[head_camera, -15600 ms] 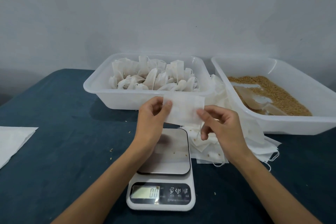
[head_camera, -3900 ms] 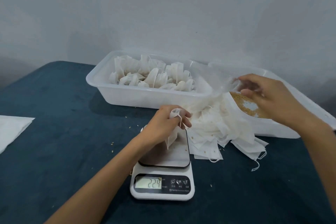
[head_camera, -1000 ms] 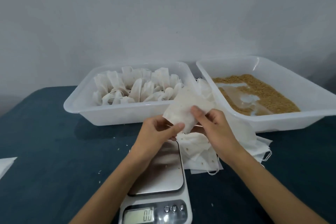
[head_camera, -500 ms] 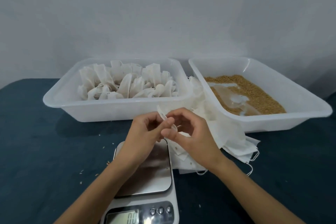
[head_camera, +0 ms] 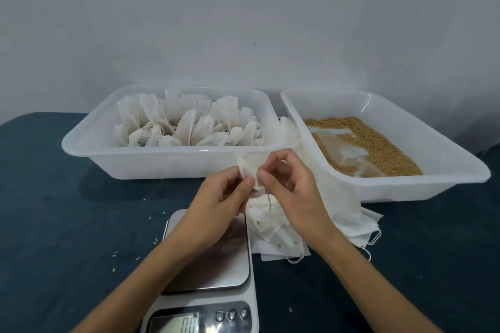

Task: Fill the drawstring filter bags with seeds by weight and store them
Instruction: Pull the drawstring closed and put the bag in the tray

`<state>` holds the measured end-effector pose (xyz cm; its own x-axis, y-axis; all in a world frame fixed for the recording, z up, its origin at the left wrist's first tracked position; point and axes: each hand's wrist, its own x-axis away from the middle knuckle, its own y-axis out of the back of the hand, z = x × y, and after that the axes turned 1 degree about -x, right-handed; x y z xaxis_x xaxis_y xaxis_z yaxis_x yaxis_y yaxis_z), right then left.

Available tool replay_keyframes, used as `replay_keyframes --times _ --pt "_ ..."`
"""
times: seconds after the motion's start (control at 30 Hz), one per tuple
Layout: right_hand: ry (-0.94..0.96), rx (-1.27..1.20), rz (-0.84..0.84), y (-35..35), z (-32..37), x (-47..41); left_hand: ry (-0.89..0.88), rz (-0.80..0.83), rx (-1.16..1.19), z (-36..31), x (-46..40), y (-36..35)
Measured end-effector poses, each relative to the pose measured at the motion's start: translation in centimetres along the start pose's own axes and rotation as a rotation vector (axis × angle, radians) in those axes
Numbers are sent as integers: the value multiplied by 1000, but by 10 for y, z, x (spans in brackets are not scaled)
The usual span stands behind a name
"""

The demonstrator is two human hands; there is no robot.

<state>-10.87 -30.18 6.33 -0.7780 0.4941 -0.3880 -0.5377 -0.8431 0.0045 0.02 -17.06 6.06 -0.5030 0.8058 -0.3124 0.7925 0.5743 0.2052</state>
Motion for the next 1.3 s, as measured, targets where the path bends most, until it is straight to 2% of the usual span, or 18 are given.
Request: replay_keyframes --times 0.17,0.3,0.4,0.5,0.6,0.67,0.7,0.77,0.83,0.87,1.0,1.07,1.17,1.23,1.3 --pt "67 138 -16 2 -3 -1 45 -2 -26 -4 1 0" --pt "353 598 6 8 -7 -2 43 -50 28 -6 -1 3" --pt "406 729 66 6 -13 0 19 -39 26 -4 0 3" --pt "273 570 25 5 -12 0 -13 -10 39 -3 0 4" --pt "58 191 -30 8 -3 -4 2 -179 87 -2 -4 12" --pt "-31 -53 -43 10 3 -5 109 -314 120 -1 -8 18" --pt "-71 -166 -45 11 6 -5 198 -305 176 -2 -10 20" --pt "-129 -283 -42 12 9 -5 352 -185 373 -3 -11 20" --pt "-164 -252 -29 13 8 -6 364 -95 514 -5 -8 21" --pt "-172 -211 -35 14 8 -7 328 -96 505 -6 -7 21" --pt "-27 59 -119 12 6 -6 190 -284 200 -5 -5 18" --pt "15 148 -189 13 3 -7 191 -307 221 -6 -5 16" --pt "-21 91 -260 16 1 -6 218 -268 272 -8 -4 13" --pt "-32 100 -267 17 1 -6 149 -306 153 -5 -3 12" --pt "-1 190 -261 16 1 -5 36 -371 -68 -3 -1 11"
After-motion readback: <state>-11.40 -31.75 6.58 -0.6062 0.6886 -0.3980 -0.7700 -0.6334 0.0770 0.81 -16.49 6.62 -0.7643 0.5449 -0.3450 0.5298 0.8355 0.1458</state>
